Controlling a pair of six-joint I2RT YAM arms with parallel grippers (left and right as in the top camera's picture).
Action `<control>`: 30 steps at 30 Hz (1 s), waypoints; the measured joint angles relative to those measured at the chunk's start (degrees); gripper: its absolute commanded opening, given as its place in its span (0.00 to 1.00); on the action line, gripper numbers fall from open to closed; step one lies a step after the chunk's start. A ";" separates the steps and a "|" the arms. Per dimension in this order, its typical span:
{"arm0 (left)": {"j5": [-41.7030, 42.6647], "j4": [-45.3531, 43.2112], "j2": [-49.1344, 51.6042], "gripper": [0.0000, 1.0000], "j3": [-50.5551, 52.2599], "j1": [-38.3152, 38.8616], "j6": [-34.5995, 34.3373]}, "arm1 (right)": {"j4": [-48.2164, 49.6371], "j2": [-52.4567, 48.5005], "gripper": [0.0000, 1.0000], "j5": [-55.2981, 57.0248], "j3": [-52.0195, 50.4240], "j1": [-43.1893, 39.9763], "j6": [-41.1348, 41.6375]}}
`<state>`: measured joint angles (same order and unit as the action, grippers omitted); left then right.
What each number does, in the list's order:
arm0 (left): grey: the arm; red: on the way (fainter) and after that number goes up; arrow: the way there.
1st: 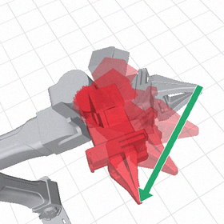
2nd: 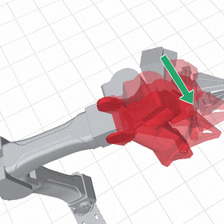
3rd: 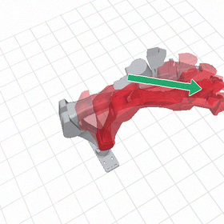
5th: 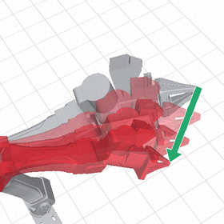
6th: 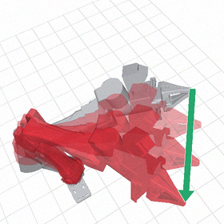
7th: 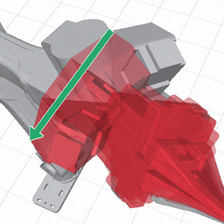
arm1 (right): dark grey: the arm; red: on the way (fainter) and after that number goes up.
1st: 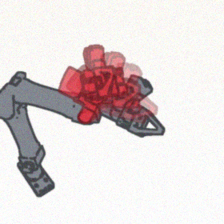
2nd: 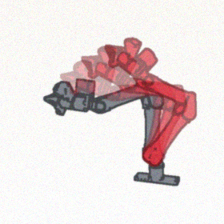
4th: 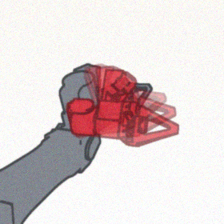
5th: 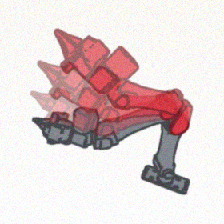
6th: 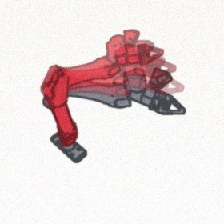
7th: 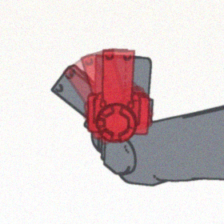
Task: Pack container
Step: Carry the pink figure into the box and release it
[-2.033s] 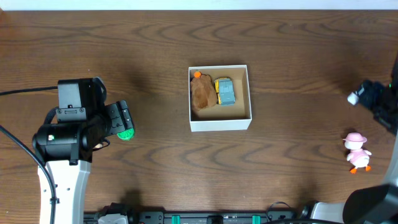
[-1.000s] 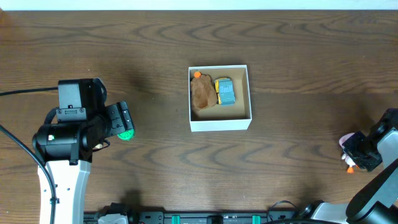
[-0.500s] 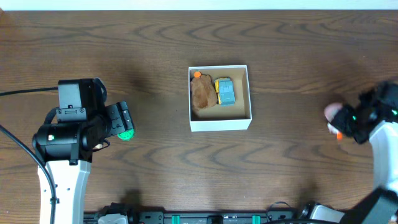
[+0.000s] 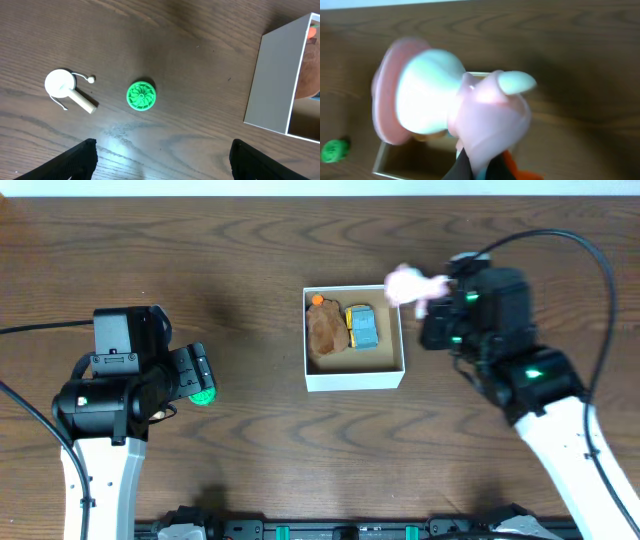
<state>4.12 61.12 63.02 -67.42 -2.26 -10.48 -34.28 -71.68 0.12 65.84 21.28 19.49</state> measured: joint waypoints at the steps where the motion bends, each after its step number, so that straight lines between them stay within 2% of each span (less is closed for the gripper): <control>1: 0.00 0.00 0.00 0.85 0.00 0.00 0.00 | 0.90 -1.01 0.01 1.31 0.00 1.81 1.22; 7: 0.00 0.04 0.00 0.85 0.00 0.00 0.00 | 5.07 -10.78 0.01 7.54 0.00 7.96 8.22; 13: 0.00 0.42 0.00 0.85 0.00 0.00 0.00 | 7.41 -18.82 0.01 9.97 0.00 7.82 12.37; 20: 0.00 0.42 0.00 0.85 0.00 0.00 0.00 | 7.96 -22.88 0.01 10.40 0.00 7.28 13.60; 21: 0.00 0.39 0.00 0.85 0.00 0.00 0.00 | 7.96 -23.45 0.05 10.36 0.00 7.13 13.62; 23: 0.00 0.39 0.00 0.85 0.00 0.00 0.00 | 7.98 -24.70 0.18 9.79 0.00 6.97 13.79; 25: 0.00 0.42 0.00 0.85 0.00 0.00 0.00 | 7.98 -25.40 0.26 9.31 0.00 6.97 14.25; 27: 0.00 0.39 0.00 0.85 0.00 0.00 0.00 | 7.98 -25.55 0.41 8.70 0.00 6.97 14.75; 30: 0.00 0.42 0.00 0.85 0.00 0.00 0.00 | 8.02 -25.55 0.44 8.28 0.00 6.95 14.49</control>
<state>4.12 61.54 63.02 -67.42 -2.26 -10.48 -26.26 -97.23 8.40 65.84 28.23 33.98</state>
